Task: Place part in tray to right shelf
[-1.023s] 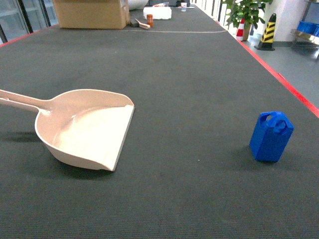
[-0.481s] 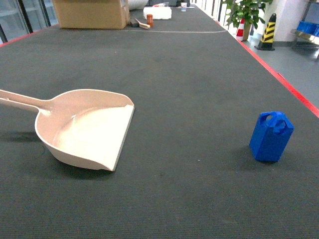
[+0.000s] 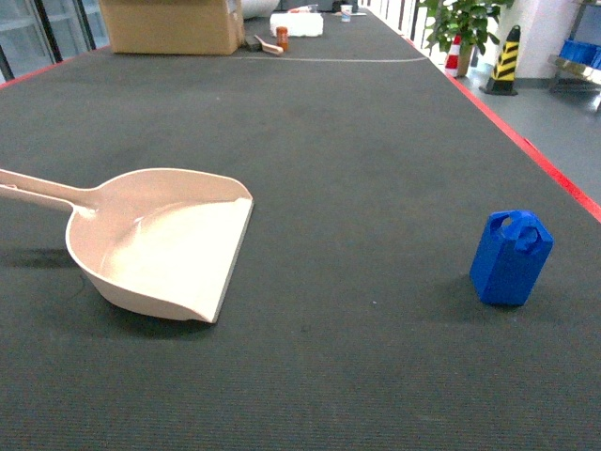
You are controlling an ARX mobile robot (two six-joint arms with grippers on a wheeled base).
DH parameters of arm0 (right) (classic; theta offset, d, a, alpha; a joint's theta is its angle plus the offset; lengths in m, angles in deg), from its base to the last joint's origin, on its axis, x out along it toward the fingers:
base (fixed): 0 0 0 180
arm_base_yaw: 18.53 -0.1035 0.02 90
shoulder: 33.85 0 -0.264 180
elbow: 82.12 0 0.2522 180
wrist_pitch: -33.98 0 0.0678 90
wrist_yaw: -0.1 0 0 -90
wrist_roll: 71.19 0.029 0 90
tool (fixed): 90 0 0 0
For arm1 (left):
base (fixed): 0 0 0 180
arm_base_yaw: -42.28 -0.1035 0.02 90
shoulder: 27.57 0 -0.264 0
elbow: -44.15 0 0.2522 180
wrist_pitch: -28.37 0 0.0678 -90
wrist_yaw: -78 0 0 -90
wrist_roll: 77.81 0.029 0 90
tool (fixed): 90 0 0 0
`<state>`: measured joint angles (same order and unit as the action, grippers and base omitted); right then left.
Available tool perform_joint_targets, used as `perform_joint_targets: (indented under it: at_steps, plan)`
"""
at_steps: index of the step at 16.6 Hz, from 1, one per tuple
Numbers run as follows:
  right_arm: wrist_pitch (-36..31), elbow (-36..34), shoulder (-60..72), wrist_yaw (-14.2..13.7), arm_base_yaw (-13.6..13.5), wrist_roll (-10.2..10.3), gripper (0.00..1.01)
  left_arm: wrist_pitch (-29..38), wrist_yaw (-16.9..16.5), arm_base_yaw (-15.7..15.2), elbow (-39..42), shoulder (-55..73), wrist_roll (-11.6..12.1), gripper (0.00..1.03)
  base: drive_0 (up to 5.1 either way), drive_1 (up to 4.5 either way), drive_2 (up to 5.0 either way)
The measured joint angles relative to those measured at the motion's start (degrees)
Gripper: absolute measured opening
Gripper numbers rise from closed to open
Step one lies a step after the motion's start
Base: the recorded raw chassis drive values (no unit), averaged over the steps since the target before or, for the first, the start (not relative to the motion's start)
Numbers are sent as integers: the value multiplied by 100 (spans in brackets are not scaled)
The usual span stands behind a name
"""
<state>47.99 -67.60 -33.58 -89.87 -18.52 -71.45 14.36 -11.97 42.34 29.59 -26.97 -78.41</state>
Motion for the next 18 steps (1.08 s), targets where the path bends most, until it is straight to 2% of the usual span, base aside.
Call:
perform_joint_targets:
  at_steps: [18]
  plan:
    - [-2, 0, 0, 0, 0, 2, 98, 0, 0, 0, 0, 0, 0, 98, 0, 0, 0]
